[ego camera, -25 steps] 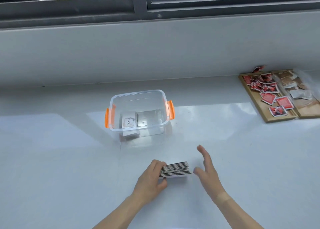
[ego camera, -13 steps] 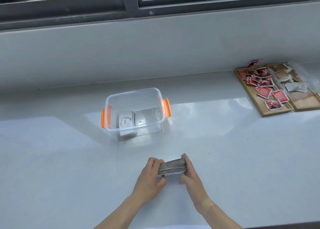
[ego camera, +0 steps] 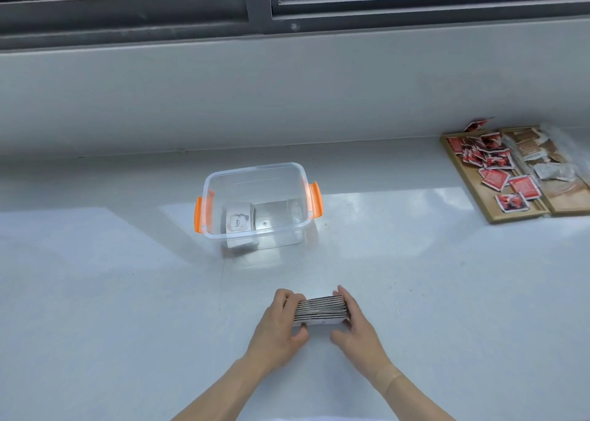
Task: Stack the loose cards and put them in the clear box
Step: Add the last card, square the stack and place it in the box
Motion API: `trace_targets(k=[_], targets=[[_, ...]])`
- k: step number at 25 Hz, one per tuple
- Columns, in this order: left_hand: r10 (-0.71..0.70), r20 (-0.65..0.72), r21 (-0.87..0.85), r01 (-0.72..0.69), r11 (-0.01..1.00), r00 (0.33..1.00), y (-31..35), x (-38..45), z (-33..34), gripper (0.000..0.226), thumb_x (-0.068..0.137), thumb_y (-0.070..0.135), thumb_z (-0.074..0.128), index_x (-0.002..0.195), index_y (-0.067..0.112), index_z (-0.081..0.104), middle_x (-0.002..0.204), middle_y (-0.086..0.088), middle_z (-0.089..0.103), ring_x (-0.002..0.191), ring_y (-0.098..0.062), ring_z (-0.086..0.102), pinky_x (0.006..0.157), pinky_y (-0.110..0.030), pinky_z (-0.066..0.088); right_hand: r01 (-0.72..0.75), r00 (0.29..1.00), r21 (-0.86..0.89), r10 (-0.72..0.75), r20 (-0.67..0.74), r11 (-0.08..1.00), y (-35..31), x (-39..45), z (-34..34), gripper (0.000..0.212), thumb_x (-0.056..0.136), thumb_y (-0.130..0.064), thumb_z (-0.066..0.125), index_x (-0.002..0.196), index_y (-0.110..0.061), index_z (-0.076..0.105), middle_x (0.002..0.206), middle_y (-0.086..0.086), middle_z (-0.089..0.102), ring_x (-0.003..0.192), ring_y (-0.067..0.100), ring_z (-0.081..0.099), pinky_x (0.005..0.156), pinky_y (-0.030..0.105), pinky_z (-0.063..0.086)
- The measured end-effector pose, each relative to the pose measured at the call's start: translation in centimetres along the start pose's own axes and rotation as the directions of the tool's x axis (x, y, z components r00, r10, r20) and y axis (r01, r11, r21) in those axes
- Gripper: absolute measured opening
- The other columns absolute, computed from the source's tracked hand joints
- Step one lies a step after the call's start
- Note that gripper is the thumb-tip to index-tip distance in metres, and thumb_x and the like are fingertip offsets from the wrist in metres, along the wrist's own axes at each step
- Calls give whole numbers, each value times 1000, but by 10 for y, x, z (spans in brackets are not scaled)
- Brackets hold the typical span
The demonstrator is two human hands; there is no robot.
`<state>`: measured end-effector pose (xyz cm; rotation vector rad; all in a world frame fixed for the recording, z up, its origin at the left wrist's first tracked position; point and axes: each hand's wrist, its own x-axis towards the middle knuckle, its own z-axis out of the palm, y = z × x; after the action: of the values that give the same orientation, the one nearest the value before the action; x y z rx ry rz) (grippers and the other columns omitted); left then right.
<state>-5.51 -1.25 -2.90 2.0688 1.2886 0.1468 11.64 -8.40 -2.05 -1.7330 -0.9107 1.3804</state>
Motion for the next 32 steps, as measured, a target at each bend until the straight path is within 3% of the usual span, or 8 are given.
trace_targets(k=[2,5,8,10,17,21,24,32], targets=[[0,7,6,0,1000,1000,0,0,-1,44,79,27,56,123,22,49,119,3,41,91,-22,57,78,-35,51,121,992,-320,-127,0,940,-5,7,-14,91,74,-8,65,147,-39,20,146,-25,30,131,-9,31,96,9,34],[-2,5,37,2,999,1000,0,-1,-1,45,80,28,55,123,21,50,118,2,43,89,-23,57,79,-35,50,396,906,-736,-365,215,548,-13,22,-17,89,74,-33,71,150,-27,25,150,-20,26,140,3,20,111,25,28],[37,5,120,-38,992,999,-1,-1,-4,42,81,32,52,122,23,52,114,2,48,84,-22,56,78,-32,47,482,833,-820,-452,320,308,-15,27,-8,57,71,-32,80,122,-25,58,117,-11,61,106,16,59,85,31,51],[74,-14,176,-71,982,997,-2,-1,-6,40,81,33,51,120,23,53,111,2,51,83,-22,54,76,-32,47,471,837,-830,-448,313,300,-15,29,-6,42,76,-29,77,114,-26,60,101,-8,62,87,20,59,68,32,50],[136,-30,231,-126,965,990,-7,-6,-3,39,79,32,52,117,28,52,110,7,52,96,-14,54,93,-30,41,439,842,-847,-465,272,300,-7,19,-2,31,84,-30,69,113,-25,57,103,-7,59,82,21,55,64,32,48],[153,-117,181,-130,975,981,-8,-3,-8,36,75,32,55,111,31,52,106,10,53,93,-10,53,91,-26,39,425,827,-858,-509,238,290,-12,22,-2,29,85,-35,67,109,-27,54,100,-10,56,78,19,51,61,29,43],[129,-45,226,-116,967,991,-10,-5,-5,39,76,31,55,115,30,51,110,8,51,97,-13,53,95,-30,39,419,840,-862,-484,247,287,-7,16,2,26,86,-36,66,107,-24,56,97,-7,57,75,20,52,59,31,47],[101,62,344,-116,932,993,-11,-1,-7,44,82,29,50,126,27,45,116,4,49,106,-19,52,101,-33,34,427,847,-898,-394,356,107,-31,12,8,48,60,-37,76,102,-21,62,92,-5,61,79,22,58,64,34,50]])
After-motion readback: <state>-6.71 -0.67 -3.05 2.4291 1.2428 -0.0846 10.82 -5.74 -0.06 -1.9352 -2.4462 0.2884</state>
